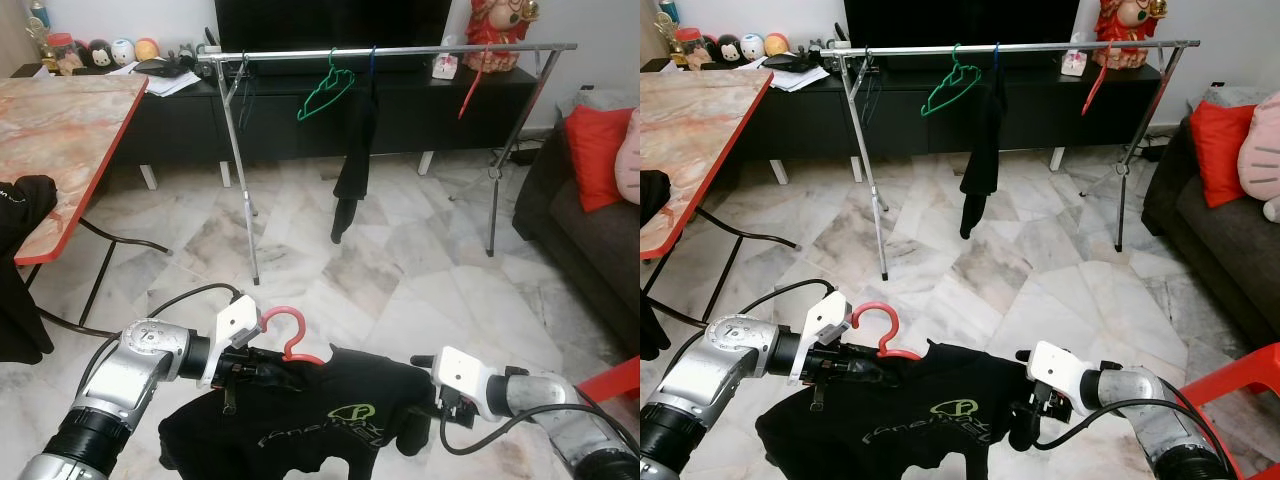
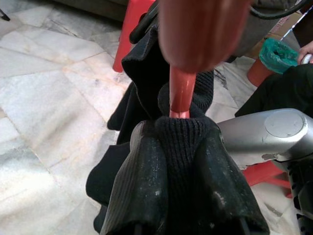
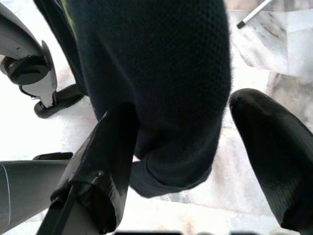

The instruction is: Hang hanger

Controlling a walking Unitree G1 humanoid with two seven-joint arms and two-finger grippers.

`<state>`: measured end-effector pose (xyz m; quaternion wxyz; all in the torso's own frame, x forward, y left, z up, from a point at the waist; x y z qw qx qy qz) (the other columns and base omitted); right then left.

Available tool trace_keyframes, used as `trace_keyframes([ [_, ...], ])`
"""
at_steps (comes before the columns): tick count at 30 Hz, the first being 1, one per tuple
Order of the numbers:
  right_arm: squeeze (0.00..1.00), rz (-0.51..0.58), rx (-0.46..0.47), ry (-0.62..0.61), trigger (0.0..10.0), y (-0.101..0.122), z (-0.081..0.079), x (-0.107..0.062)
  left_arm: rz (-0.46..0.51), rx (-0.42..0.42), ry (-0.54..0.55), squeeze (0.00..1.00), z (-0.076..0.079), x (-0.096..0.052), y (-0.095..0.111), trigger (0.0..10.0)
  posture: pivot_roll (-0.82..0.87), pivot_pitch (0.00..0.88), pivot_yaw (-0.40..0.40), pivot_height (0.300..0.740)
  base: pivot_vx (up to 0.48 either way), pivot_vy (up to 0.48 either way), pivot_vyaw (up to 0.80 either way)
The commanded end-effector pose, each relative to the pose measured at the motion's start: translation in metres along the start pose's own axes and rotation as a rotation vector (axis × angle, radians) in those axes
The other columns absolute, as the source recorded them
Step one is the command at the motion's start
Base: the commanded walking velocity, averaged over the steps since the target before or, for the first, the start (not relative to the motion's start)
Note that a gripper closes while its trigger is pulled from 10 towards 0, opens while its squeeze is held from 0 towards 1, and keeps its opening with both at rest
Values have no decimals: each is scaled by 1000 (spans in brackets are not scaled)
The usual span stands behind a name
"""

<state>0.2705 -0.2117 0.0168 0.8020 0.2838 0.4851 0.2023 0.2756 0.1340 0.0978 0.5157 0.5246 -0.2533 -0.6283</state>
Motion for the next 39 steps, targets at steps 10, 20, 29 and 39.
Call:
trace_keyframes([
  [10,0,1,8,-15,0,-1,3,1,18,50,-47,0,6,0,16,10000,-123,0,-57,740,0,0,0],
  [20,0,6,6,-9,0,0,2,1,15,47,-50,0,7,2,16,10000,-124,0,-56,740,0,0,0],
  [29,0,9,6,-6,0,0,1,2,-5,47,-31,0,4,0,12,10000,-123,0,-54,740,0,0,0],
  [39,0,10,-4,-11,0,2,3,3,-26,42,6,0,-1,1,6,10000,-121,0,-55,740,0,0,0],
])
Point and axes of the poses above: a point about 5 cm out from each wrist's last joint towards the gripper, its own x axis pointing out of the wrist towards the gripper, its own y axis along the axis of the wrist's last joint, z = x × y, the point moved 2 cm from there along x, pointing out of the wrist towards the gripper, and after that the axes turned 12 degrees about -x, right-handed, at the moved point
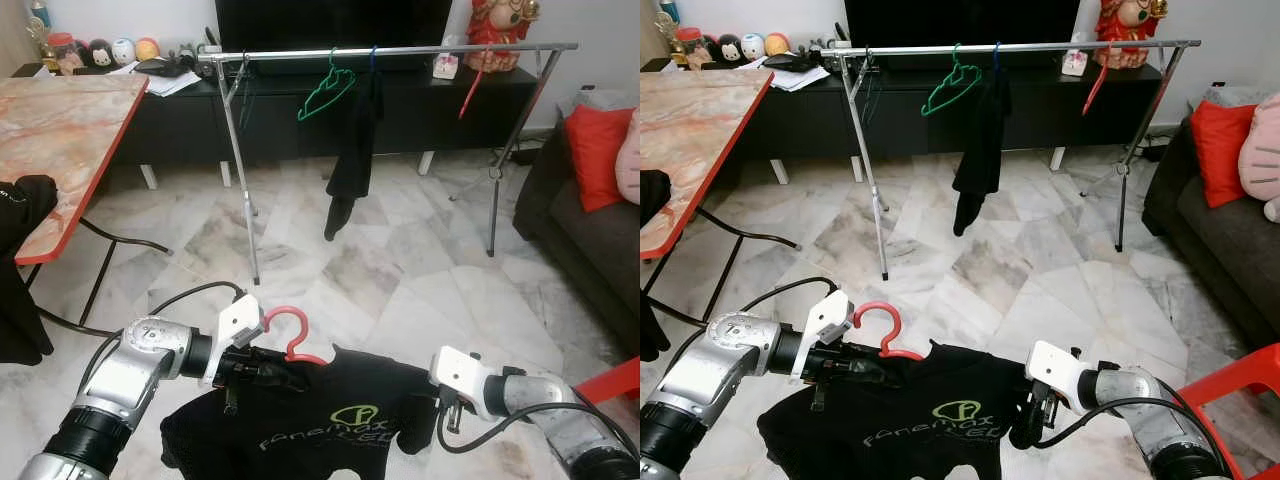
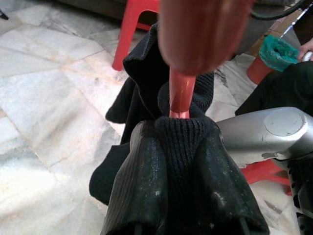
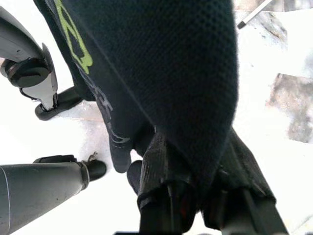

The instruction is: Hang hanger

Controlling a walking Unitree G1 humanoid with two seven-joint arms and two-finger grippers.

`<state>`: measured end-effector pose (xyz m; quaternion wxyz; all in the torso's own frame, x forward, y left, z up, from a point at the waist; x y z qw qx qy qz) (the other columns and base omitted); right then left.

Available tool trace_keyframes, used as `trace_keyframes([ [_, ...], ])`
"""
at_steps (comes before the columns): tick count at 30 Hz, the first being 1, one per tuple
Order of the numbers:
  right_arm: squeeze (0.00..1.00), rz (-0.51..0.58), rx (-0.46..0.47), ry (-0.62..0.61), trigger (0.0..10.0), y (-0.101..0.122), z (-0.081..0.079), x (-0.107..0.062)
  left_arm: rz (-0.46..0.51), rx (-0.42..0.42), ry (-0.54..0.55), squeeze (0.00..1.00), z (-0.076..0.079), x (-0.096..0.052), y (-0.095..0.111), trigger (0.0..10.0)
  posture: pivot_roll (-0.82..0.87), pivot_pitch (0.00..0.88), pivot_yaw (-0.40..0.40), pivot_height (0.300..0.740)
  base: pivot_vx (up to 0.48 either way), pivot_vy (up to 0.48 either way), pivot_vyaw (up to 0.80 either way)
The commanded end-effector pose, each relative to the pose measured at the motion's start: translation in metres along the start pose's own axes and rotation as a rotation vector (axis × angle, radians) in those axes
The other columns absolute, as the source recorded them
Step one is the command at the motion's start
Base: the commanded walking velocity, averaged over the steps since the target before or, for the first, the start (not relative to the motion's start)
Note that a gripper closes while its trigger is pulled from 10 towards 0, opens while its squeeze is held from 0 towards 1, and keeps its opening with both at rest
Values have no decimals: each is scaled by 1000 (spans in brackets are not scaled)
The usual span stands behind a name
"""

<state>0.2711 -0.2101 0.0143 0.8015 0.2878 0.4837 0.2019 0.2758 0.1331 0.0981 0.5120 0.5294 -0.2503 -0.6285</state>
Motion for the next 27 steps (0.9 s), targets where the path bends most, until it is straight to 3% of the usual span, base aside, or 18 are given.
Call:
trace_keyframes([
  [1,0,2,-15,-10,0,2,4,0,-21,39,31,0,-5,0,4,10000,-121,0,-55,740,0,0,0],
  [6,0,-19,-29,-13,0,0,5,-2,-37,49,167,0,-22,-2,-3,10000,-121,0,-55,740,0,0,0],
  [9,0,-24,-33,-14,0,-1,5,-2,-40,52,315,0,-39,-3,-5,10000,-126,0,-55,740,0,0,0],
  [11,0,-25,-34,-15,0,-1,5,-2,-41,49,338,0,-41,-4,-5,10000,-126,0,-55,740,0,0,0],
  [13,0,-28,-39,-15,0,-1,5,-2,-29,31,465,0,-56,-7,-5,10000,-127,0,-56,740,0,0,0],
  [17,0,-34,-45,-15,0,-1,6,-2,0,13,546,0,-64,-9,-2,10000,-127,0,-56,740,0,0,0],
  [21,0,-31,-48,-8,0,1,2,2,162,7,719,0,-79,-15,17,10000,-128,0,-56,740,0,0,0],
  [27,0,-24,-49,-3,0,3,-1,6,295,-16,851,0,-89,-17,33,10000,-128,0,-56,740,0,0,0],
])
Point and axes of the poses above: a point about 5 cm out from each wrist's last joint towards the gripper, its own x axis pointing out of the wrist towards the gripper, its own y axis along the axis of the wrist's last joint, z = x × y, the point moved 2 cm from there along x, pointing out of the wrist towards the gripper, and after that the axes turned 12 degrees about -x, right-handed, at the moved point
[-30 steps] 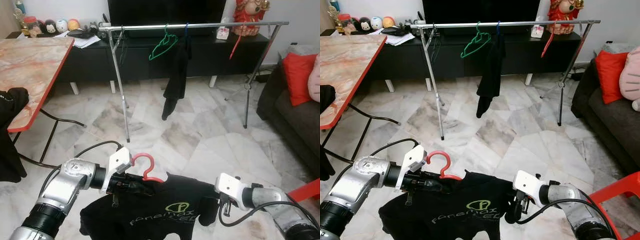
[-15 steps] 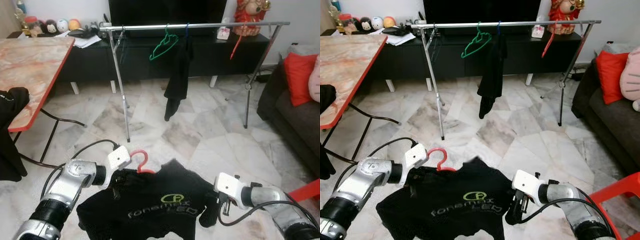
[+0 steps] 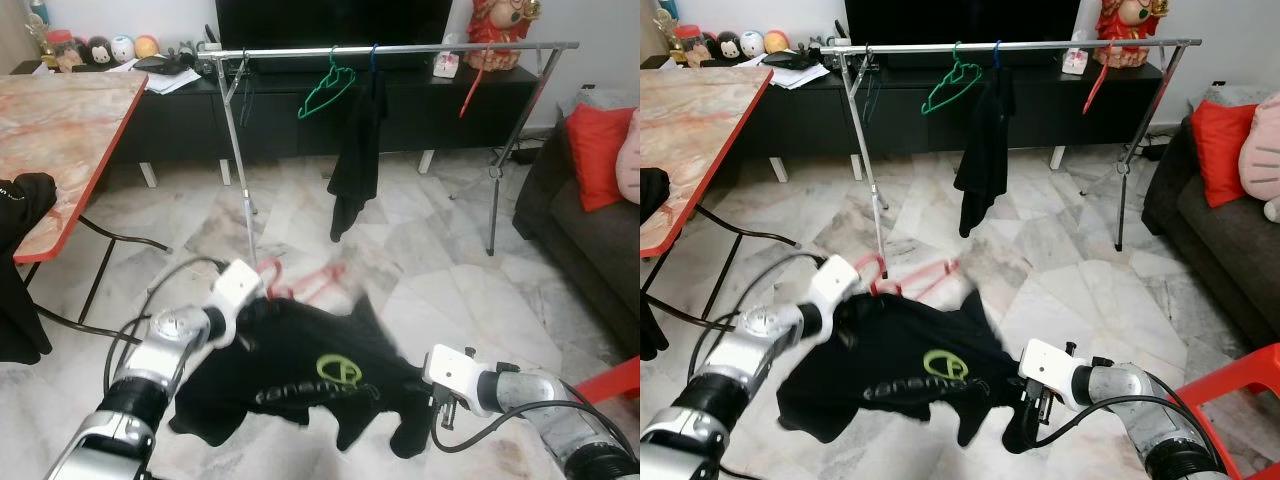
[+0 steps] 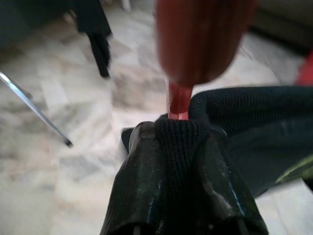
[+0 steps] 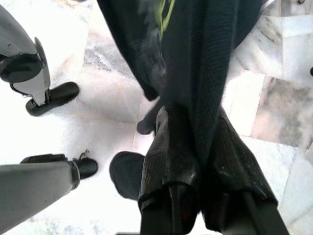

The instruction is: Hang hanger

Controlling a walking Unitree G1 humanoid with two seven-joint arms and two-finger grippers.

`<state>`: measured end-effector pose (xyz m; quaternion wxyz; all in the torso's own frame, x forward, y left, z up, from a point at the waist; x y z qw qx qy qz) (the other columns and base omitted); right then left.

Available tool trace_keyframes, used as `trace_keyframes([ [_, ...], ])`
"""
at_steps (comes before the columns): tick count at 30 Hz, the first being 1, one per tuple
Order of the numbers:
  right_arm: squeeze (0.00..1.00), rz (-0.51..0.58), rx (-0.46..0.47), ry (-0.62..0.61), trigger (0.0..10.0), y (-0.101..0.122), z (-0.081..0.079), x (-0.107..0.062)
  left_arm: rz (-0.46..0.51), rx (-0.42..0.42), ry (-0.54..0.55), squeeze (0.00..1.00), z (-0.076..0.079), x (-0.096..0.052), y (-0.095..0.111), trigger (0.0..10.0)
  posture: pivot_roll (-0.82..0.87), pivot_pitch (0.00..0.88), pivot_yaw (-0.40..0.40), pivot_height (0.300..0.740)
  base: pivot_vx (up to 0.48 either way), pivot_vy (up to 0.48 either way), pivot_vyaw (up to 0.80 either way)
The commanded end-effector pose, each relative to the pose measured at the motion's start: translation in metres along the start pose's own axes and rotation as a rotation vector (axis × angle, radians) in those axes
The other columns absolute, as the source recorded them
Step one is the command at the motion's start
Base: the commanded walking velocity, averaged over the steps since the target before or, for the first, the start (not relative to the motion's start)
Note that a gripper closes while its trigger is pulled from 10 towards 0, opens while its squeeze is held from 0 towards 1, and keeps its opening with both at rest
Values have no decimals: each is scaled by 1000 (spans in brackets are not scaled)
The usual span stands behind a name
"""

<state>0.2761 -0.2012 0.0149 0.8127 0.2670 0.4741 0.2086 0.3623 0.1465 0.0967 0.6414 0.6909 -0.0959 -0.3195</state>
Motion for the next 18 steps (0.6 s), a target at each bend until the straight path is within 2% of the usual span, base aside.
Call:
trace_keyframes([
  [1,0,-15,2,12,0,-3,-4,-1,66,-32,98,0,-13,-2,10,10000,-128,0,-56,740,0,0,0],
  [5,0,-11,5,15,0,-1,-7,4,179,-124,117,0,-10,3,24,10000,-128,0,-56,740,0,0,0],
  [7,0,-5,11,15,0,1,-9,6,213,-155,37,0,1,5,30,10000,-127,0,-57,740,0,0,0],
  [8,0,-5,18,9,0,1,-10,8,227,-148,-69,0,16,7,32,10000,-127,0,-58,740,0,0,0],
  [9,0,-7,17,3,1569,1,-10,9,221,-134,-127,0,25,7,32,10000,-127,0,-58,740,0,0,0],
  [10,0,-8,15,-9,10000,2,-9,11,196,-108,-200,0,35,7,28,10000,-125,0,-50,740,0,0,0],
  [11,0,-8,15,-9,10000,2,-9,11,196,-108,-200,0,35,7,28,10000,-125,0,-50,740,0,0,0],
  [12,0,-10,13,-23,10000,3,-7,12,153,-81,-241,0,41,7,21,10000,-124,0,-48,740,0,0,0],
  [15,0,-9,23,-29,10000,5,-6,13,87,-17,-275,0,45,6,8,10000,-123,0,-45,740,0,0,0],
  [16,804,1,24,-18,10000,6,-6,13,51,4,-284,0,47,5,0,10000,-123,0,-45,740,0,0,0],
  [17,1000,9,23,-5,10000,7,-8,13,38,13,-283,0,47,5,-2,10000,-124,0,-44,740,0,0,0],
  [18,1000,17,19,13,10000,8,-10,12,8,40,-273,0,46,5,-9,10000,-125,0,-43,740,0,0,0],
])
Point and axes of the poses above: a point about 5 cm out from each wrist's last joint towards the gripper, its own x axis pointing out of the wrist towards the gripper, its own y axis along the axis of the wrist's last joint, z = x × y, the point moved 2 cm from there along x, pointing out of the wrist towards the gripper, and after that the axes turned 12 degrees about -x, right-handed, at the moved point
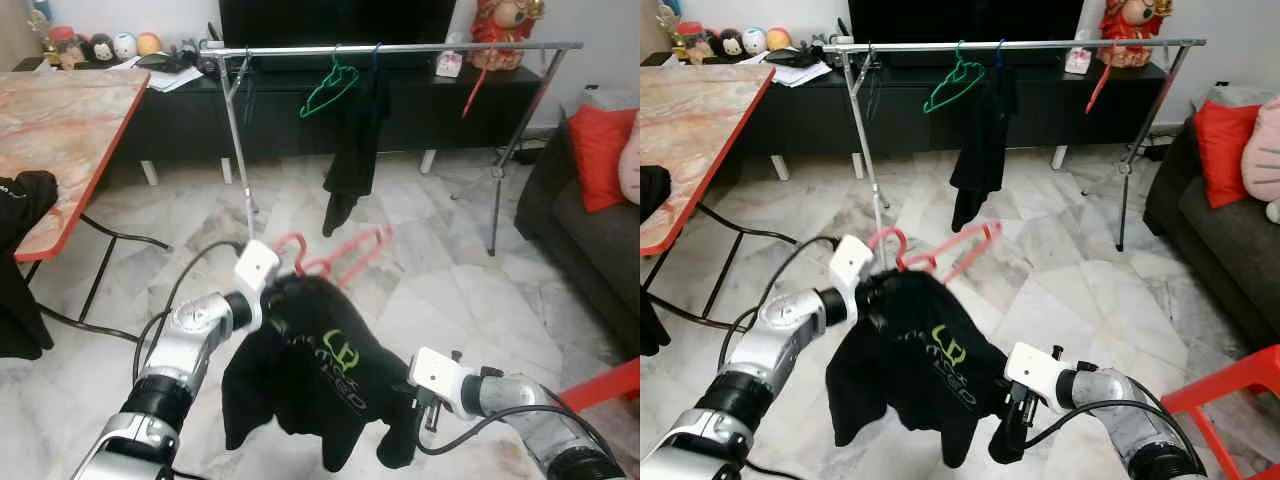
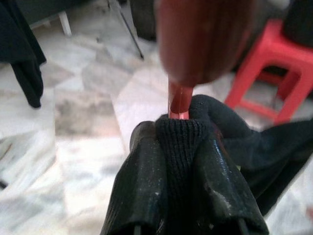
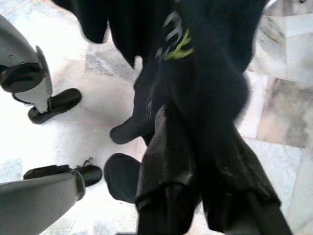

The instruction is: Hang hanger

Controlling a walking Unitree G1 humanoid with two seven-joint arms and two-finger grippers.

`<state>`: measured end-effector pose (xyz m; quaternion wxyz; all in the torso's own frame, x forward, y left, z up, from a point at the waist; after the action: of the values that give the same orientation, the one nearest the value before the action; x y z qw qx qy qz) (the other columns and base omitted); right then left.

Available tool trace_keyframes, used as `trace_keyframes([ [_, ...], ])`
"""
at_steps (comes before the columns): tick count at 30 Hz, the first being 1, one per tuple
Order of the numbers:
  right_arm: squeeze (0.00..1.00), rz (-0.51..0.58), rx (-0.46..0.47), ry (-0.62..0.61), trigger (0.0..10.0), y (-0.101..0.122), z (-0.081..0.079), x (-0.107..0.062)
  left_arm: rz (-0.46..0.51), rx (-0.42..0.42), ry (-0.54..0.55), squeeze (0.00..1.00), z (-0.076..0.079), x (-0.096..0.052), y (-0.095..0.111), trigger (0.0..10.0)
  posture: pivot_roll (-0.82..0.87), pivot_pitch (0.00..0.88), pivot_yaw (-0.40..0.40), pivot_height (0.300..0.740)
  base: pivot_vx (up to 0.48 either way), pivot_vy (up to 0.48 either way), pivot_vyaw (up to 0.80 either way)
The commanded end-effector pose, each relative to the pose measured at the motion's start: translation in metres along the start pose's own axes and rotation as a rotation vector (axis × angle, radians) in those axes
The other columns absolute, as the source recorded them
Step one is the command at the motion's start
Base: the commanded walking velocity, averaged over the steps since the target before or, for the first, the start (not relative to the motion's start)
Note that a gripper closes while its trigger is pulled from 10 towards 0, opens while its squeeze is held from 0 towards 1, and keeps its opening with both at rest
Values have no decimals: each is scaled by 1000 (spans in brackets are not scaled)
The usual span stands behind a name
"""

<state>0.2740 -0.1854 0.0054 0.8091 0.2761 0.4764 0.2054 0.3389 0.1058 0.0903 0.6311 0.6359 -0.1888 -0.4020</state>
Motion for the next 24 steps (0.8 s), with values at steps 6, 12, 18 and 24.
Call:
trace_keyframes([
  [6,1000,0,-12,23,10000,-1,0,-8,-7,22,25,0,-2,-1,-1,10000,-127,0,-44,740,0,0,0],
  [12,1000,-10,-43,116,10000,-2,-10,-12,0,28,40,0,-4,0,3,10000,-127,0,-46,740,0,0,0],
  [18,1000,-9,-92,144,10000,2,-7,-18,-68,64,-7,0,-1,-4,-7,10000,-127,0,-48,740,0,0,0],
  [24,1000,-7,-123,102,10000,6,8,-27,-154,91,-127,0,10,-11,-20,10000,-127,0,-51,740,0,0,0],
])
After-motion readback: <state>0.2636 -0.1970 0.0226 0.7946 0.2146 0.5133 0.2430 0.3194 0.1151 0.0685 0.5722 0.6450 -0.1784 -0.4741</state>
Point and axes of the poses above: a point about 5 cm out from each wrist's last joint towards the gripper, its own x axis pointing out of the wrist towards the gripper, its own y axis along the axis of the wrist's last joint, z = x × y, the point moved 2 cm from there along x, pointing out of the wrist towards the gripper, and after that the axes turned 12 degrees about -x, right-handed, at the moved point
